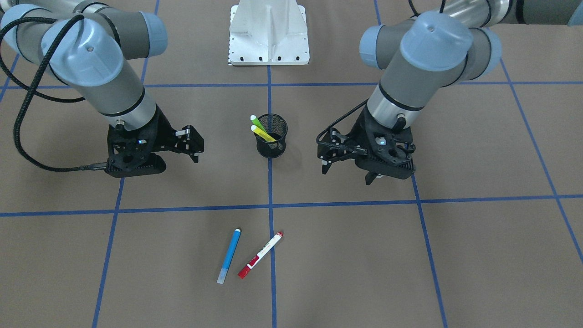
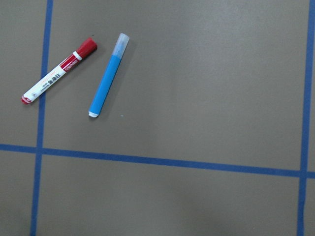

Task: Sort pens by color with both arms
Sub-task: 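Position the right gripper above the pen cup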

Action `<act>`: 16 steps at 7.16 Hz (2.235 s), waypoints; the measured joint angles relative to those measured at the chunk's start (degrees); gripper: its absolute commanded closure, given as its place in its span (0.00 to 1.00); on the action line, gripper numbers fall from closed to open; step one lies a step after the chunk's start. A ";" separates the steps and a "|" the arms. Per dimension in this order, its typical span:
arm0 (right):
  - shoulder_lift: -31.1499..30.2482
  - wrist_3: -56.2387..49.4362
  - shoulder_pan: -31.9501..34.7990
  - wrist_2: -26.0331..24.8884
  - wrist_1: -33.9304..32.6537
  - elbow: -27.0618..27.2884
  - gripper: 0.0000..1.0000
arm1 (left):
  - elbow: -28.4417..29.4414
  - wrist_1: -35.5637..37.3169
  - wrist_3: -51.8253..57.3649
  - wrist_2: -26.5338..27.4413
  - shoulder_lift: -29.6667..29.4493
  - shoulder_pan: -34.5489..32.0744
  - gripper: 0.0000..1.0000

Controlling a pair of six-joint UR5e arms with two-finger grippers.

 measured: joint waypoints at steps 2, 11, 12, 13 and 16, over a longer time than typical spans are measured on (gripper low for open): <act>0.17 13.49 -5.56 -1.58 2.10 3.68 0.04 | -3.00 4.15 6.08 -4.24 3.06 -2.32 0.02; -0.37 38.48 -24.83 -28.60 10.27 4.74 0.58 | -3.76 4.14 8.52 -5.13 5.49 -2.72 0.02; -0.47 38.07 -24.78 -29.40 10.28 4.73 0.56 | -3.78 4.14 8.50 -5.13 5.49 -2.68 0.02; -0.62 37.82 -24.75 -29.98 10.29 4.70 0.55 | -3.78 4.14 8.48 -5.13 5.49 -2.65 0.02; -0.85 37.04 -24.77 -30.39 10.31 4.70 0.61 | -3.72 4.14 8.52 -5.13 5.49 -2.62 0.02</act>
